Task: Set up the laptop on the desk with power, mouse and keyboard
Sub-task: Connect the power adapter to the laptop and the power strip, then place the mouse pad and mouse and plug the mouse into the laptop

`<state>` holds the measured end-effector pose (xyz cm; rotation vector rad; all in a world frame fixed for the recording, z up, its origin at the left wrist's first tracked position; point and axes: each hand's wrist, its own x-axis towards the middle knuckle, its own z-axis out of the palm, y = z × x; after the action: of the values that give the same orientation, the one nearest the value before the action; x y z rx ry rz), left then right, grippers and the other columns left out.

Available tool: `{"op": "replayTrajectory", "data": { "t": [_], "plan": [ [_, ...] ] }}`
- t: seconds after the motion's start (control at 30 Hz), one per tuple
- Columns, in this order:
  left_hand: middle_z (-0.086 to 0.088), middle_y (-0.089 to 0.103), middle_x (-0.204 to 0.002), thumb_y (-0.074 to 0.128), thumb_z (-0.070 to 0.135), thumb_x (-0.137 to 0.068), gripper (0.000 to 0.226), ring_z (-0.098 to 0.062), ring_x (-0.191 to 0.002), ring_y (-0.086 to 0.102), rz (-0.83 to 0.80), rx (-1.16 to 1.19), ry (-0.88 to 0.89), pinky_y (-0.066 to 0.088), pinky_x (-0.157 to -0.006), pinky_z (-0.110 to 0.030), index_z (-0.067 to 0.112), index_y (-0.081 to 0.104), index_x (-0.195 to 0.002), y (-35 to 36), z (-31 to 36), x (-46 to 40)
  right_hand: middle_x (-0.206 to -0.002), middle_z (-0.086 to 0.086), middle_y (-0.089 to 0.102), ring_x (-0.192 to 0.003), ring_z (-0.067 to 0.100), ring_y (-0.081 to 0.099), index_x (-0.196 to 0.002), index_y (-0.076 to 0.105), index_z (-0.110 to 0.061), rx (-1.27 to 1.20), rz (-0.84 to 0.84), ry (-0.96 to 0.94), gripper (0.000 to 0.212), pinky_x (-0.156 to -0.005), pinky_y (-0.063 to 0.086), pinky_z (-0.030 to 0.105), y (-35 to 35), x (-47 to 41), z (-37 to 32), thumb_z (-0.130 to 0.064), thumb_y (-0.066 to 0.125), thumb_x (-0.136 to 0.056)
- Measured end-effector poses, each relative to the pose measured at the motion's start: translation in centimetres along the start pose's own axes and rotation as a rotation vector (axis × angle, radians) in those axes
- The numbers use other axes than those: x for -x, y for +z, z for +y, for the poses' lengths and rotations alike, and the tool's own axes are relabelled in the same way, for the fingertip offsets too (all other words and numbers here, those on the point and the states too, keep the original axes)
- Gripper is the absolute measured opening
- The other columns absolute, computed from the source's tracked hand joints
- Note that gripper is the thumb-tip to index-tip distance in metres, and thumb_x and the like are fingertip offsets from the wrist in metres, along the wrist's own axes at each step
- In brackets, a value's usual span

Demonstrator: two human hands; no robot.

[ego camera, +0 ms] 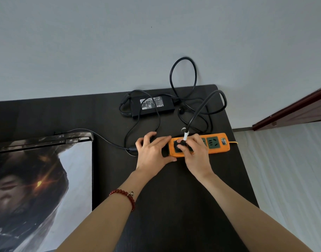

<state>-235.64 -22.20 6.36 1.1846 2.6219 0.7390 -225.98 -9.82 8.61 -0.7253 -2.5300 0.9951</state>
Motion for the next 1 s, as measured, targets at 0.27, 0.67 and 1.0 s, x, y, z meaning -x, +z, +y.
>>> {"op": "replayTrajectory", "data": {
  "t": [0.27,0.67,1.0],
  "plan": [
    [0.013,0.057,-0.129,0.073,0.052,-0.065,0.073,-0.019,-0.131,0.03,-0.019,-0.011,-0.047,0.01,-0.095,-0.033,0.03,0.049,-0.13,0.2,0.3,0.1,-0.087,0.008,0.054,-0.08,0.018,0.053,-0.09,0.065,-0.004,0.043,-0.024,-0.088,0.008,-0.074,0.045,0.025,0.3,-0.1,0.3,-0.008,0.06,-0.085],
    [0.004,0.03,-0.151,0.048,0.047,-0.088,0.06,-0.021,-0.141,0.015,-0.019,-0.157,-0.158,0.006,-0.113,-0.048,0.03,0.029,-0.142,-0.4,2.0,2.9,-0.114,0.009,0.058,-0.108,0.02,0.053,-0.12,0.054,-0.004,0.012,-0.04,0.06,0.031,-0.095,0.046,0.035,-0.2,1.2,-1.5,-0.012,0.054,-0.09],
    [-0.004,0.06,-0.125,0.054,0.024,-0.09,0.034,-0.022,-0.115,0.054,0.201,0.173,-0.481,0.04,-0.101,-0.036,0.014,0.057,-0.123,-10.9,-2.2,18.5,-0.116,0.001,0.063,-0.106,0.01,0.057,-0.118,0.057,-0.015,-0.151,-0.405,0.271,0.028,-0.086,0.04,0.016,1.9,13.6,-11.3,-0.011,0.045,-0.093]
  ]
}}
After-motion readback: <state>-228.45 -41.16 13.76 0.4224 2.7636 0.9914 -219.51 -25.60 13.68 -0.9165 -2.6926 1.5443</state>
